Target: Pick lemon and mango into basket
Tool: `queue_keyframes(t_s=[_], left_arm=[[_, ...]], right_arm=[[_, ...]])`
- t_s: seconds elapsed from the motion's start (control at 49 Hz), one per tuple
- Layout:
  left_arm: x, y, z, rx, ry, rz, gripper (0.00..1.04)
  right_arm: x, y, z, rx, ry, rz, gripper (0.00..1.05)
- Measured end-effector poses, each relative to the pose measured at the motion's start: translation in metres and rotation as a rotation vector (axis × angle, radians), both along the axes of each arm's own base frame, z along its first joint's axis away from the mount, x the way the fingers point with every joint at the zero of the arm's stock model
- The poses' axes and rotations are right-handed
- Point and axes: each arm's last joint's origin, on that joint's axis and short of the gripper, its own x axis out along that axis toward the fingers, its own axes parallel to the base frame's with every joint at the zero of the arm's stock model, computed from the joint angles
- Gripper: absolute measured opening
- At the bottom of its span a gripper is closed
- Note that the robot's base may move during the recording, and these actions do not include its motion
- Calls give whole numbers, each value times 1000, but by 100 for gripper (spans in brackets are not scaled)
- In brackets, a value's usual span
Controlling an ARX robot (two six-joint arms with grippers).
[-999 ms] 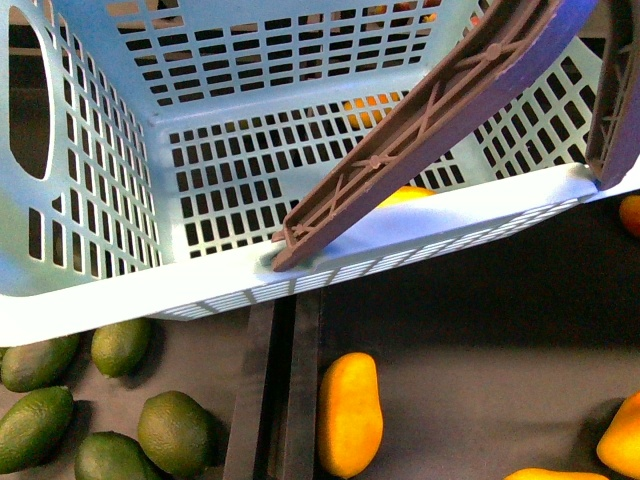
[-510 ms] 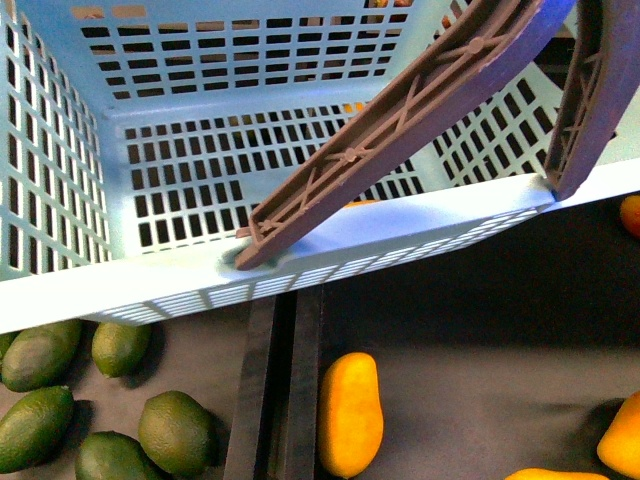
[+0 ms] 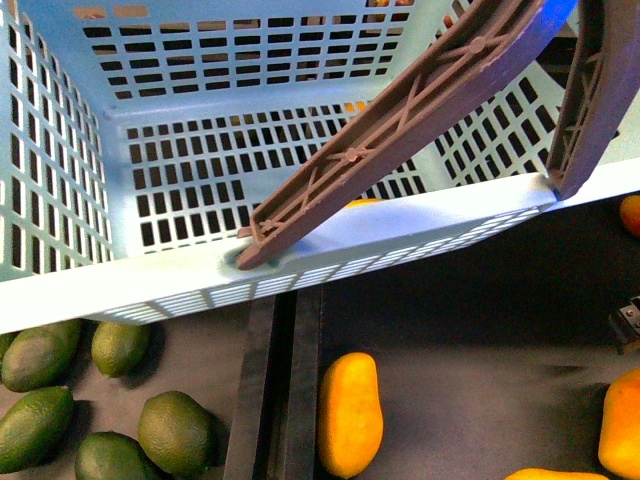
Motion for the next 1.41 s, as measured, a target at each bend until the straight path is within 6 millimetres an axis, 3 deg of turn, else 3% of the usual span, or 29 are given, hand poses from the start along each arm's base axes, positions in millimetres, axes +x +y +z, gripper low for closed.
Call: queue_keyframes(t_s=[0.082,0.306,0.571,0.795,0.938,1.101,1.407], left_arm=[[0,0,0,1,0,2,29],[0,0,0,0,0,1,29],[0,0,0,-2,2,-3,29],[0,0,0,0,0,1,29],[0,0,0,0,0,1,29],[0,0,0,-1,1,-1,29],[0,0,0,0,0,2,29]], right_arm=[[1,3,-8,-1,21,25,94],[-2,2,-6,6,12,31,59],[-7,-16,31,-7,-74,8,55],[-21,-49,109,-90,-245,-31,55],[-27,-50,165,-159,-368,3,55],[-29,-18,222,-205,-497,112,55],[-10,52,301,-229,-733,312,55]])
